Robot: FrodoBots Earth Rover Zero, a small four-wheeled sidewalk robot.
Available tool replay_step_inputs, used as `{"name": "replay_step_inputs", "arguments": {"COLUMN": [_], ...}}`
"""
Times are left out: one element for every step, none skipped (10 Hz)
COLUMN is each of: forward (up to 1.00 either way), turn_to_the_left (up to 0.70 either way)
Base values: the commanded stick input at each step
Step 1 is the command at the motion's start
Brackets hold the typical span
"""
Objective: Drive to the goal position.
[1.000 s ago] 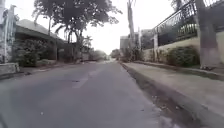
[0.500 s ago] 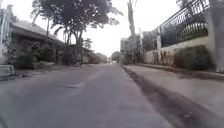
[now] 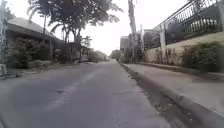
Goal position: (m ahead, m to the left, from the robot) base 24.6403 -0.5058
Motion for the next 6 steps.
{"name": "replay_step_inputs", "arguments": {"forward": [1.0, 1.0, 1.0, 1.0, 1.0, 1.0], "turn_to_the_left": [0.06, 0.06, 0.06, 0.06, -0.18, -0.34]}}
